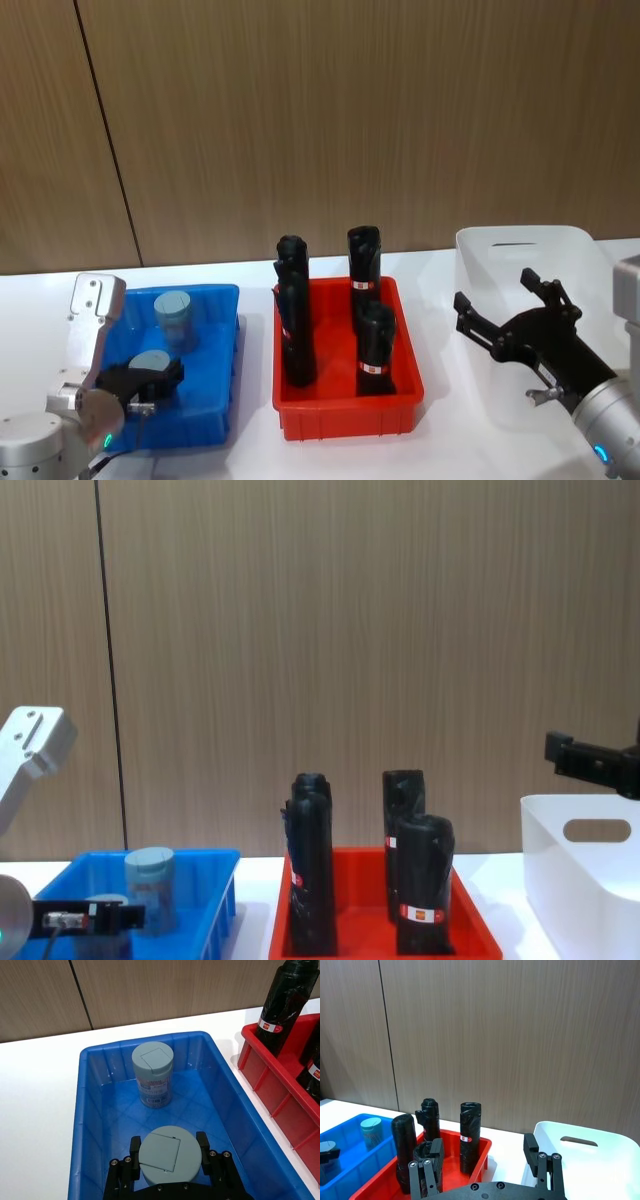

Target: Pick the cotton swabs from the blue box and place them into the white box.

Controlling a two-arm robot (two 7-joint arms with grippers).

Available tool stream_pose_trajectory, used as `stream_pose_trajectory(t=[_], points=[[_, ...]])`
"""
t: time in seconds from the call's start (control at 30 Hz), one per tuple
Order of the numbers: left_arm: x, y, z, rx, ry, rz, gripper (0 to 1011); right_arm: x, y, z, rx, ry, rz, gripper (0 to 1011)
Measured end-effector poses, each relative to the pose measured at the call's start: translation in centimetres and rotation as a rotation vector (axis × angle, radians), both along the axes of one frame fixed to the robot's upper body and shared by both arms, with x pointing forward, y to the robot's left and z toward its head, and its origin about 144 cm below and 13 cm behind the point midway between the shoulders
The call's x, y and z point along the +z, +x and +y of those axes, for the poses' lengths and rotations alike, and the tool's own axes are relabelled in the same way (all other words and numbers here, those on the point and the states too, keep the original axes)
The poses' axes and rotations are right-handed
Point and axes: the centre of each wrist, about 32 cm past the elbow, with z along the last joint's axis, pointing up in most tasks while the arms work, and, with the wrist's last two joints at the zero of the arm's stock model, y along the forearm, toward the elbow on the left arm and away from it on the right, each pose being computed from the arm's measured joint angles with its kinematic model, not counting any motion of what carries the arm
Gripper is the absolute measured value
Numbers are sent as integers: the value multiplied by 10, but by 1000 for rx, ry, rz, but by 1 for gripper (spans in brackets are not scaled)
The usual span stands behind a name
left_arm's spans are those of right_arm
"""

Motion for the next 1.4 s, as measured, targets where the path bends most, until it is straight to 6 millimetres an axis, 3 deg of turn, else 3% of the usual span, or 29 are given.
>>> stream_pose_trajectory(t=[0.57,1.4], points=[[5,-4,-2,-36,38,-132,669,0,0,0,0,0,0,1002],[55,-11,9,-375,104,-402,669,0,0,0,0,0,0,1002]])
